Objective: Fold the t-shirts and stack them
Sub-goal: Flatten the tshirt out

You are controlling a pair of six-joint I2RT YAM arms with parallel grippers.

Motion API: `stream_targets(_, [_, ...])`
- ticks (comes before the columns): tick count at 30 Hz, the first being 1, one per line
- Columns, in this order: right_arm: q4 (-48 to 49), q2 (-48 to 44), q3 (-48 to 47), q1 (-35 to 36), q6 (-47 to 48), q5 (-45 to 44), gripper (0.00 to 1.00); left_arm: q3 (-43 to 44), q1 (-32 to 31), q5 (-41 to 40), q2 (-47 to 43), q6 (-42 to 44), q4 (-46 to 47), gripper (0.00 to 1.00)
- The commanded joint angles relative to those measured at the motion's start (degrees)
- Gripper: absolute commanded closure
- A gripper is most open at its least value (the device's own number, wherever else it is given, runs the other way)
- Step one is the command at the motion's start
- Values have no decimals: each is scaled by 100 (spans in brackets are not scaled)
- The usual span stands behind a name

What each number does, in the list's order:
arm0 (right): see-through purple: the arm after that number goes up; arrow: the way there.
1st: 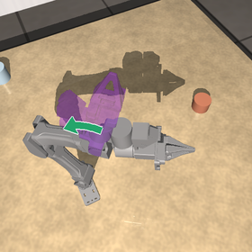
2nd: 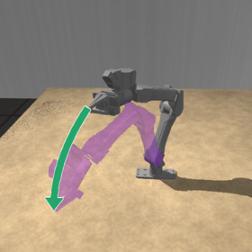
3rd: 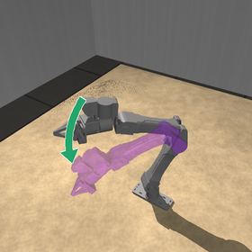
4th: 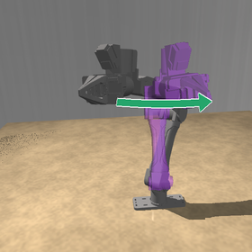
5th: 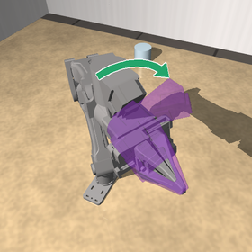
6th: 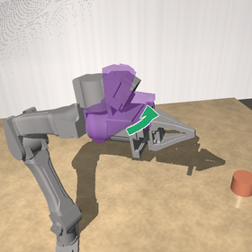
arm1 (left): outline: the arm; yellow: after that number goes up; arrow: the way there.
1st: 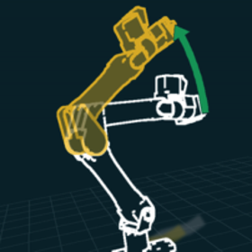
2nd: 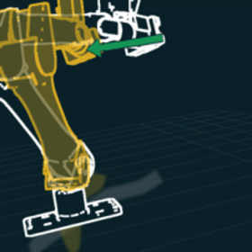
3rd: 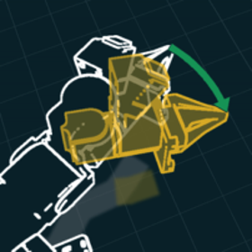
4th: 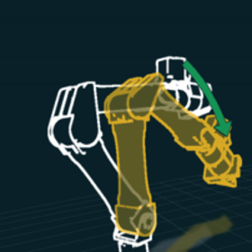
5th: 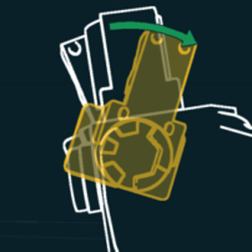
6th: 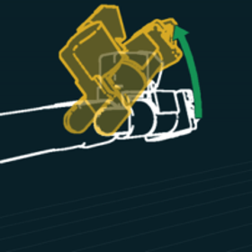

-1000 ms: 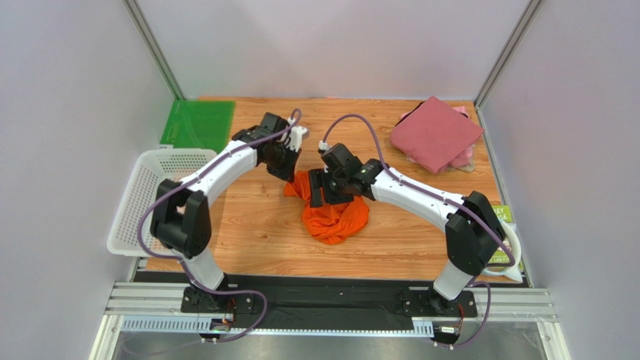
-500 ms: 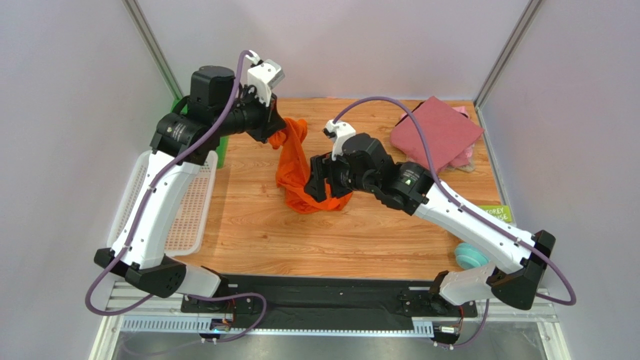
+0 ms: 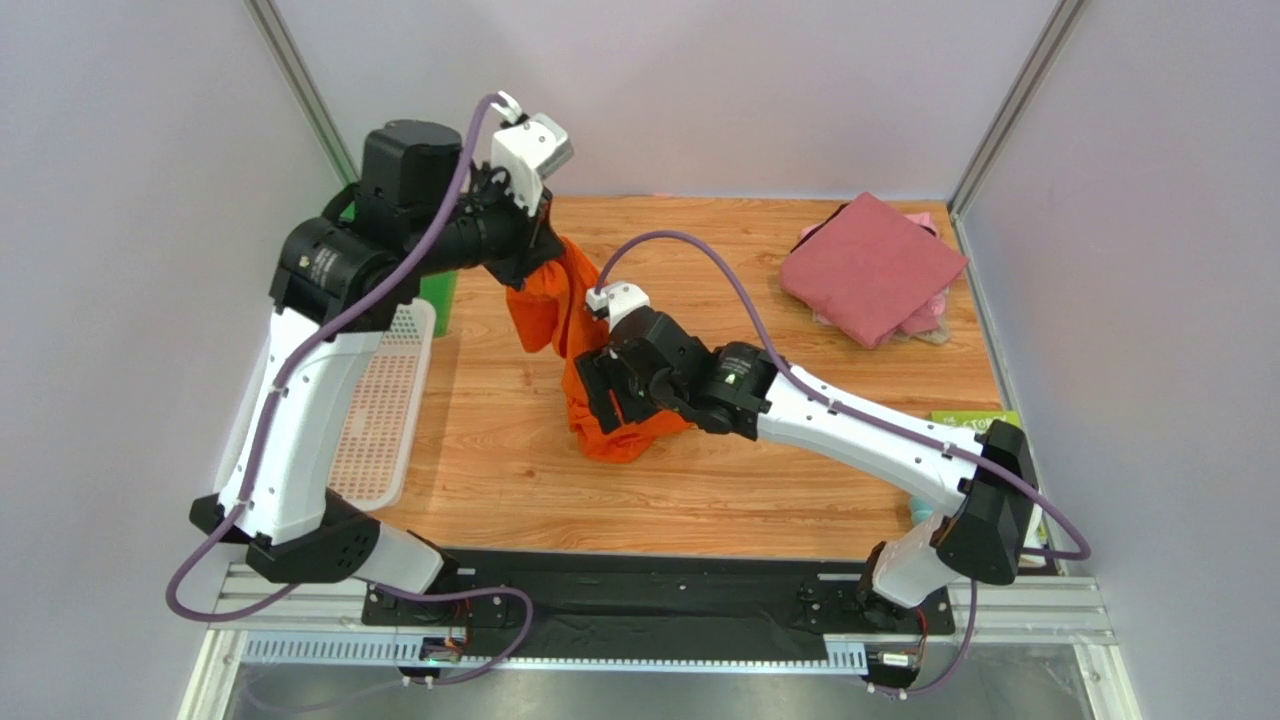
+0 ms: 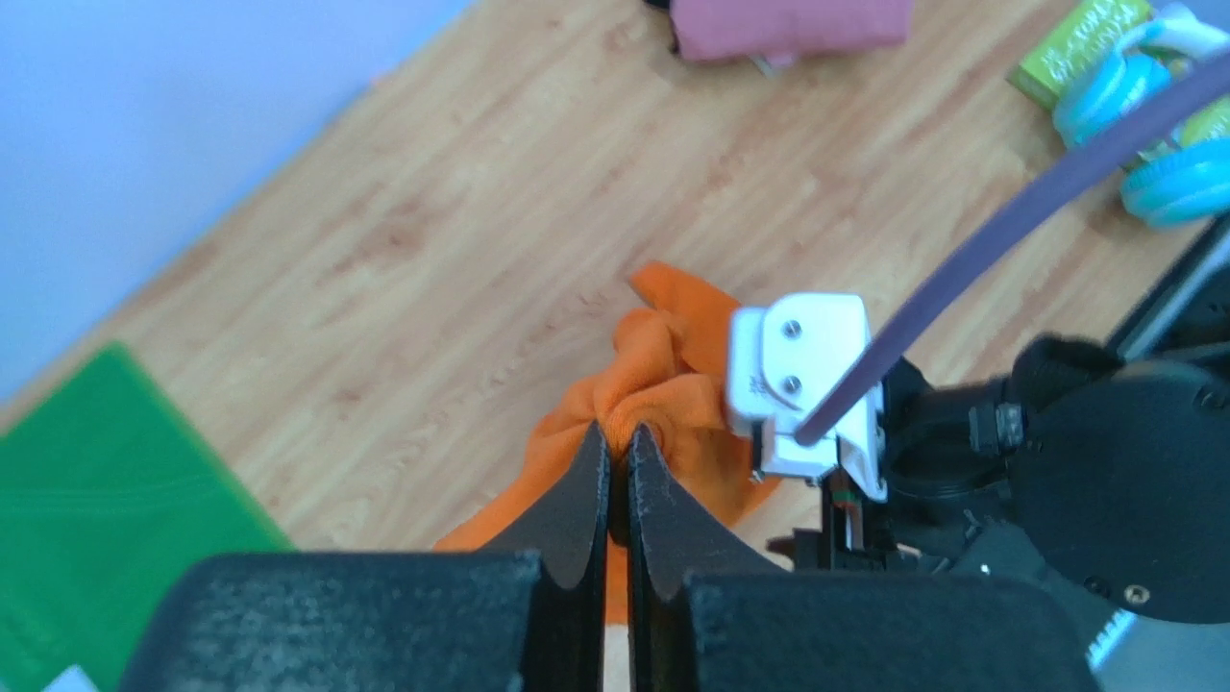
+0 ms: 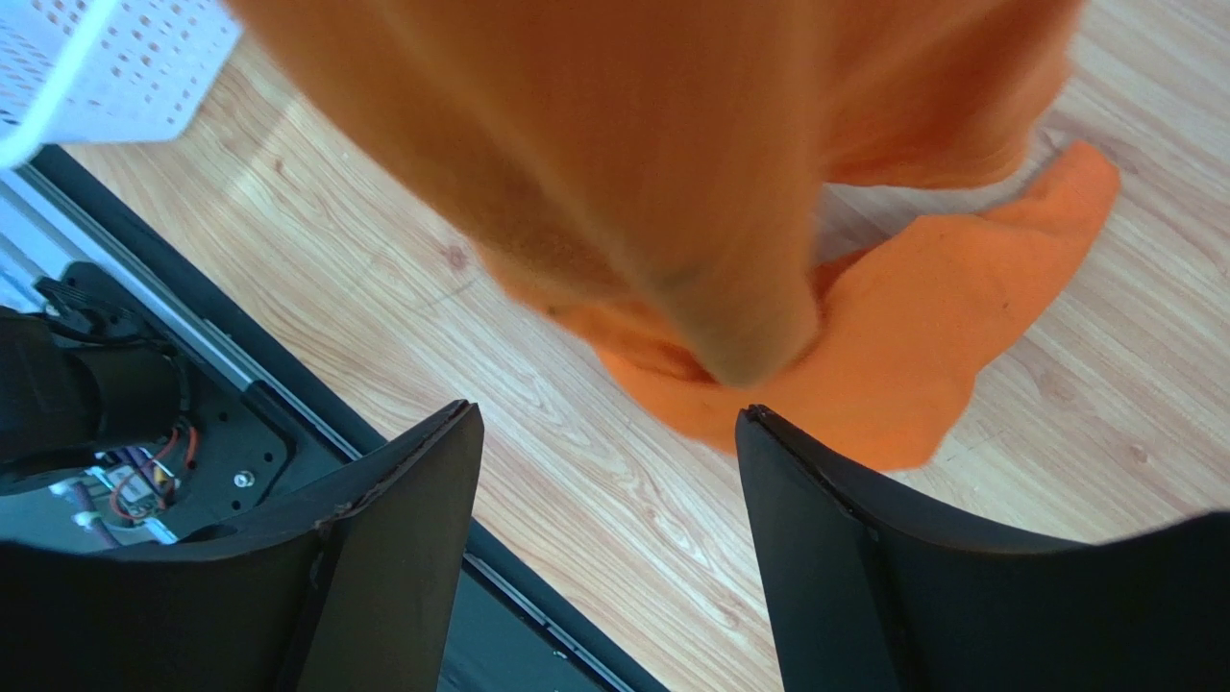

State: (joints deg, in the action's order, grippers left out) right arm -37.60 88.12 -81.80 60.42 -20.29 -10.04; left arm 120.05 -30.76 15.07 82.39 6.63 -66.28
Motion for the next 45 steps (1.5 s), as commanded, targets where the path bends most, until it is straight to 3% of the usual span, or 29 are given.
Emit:
stream_targets(1, [464, -233, 181, 250, -176, -533, 29, 1475, -9, -680, 180, 355, -367, 100])
stream_targets(4, [684, -374, 384, 347, -291, -595, 29, 2075, -9, -971, 251, 496, -570, 100])
stream_targets(10, [711, -41, -99, 549, -177, -622, 28, 1425, -158, -813, -109, 427, -526, 100])
stream_targets(20, [289, 496, -1452, 997, 244, -1121, 24, 1391, -228, -945, -197, 541, -509, 100])
stream_targets(26, [464, -49, -1602, 1244, 439, -1237, 21, 977, -377, -821, -189, 278, -412, 100])
stream_targets(30, [570, -58, -1576, 1454, 456, -1368, 26, 1003, -711, -1085, -48, 93, -368, 100])
stream_targets(33, [378, 73, -1655, 1657, 667, -1781, 27, 994, -729, -1287, 110, -13, -359, 100])
stream_targets(35, [263, 39, -1629, 1648, 711, -2175, 27, 845, -755, -973, 85, 22, -394, 100])
stream_targets(40, [526, -1058, -944, 1648, 773, -2871, 28, 511, -1169, -489, 4, 119, -385, 100])
stream_targets(45, [824, -2455, -654, 1736, 729, -2565, 28, 308, -1511, 276, 505, -22, -324, 100])
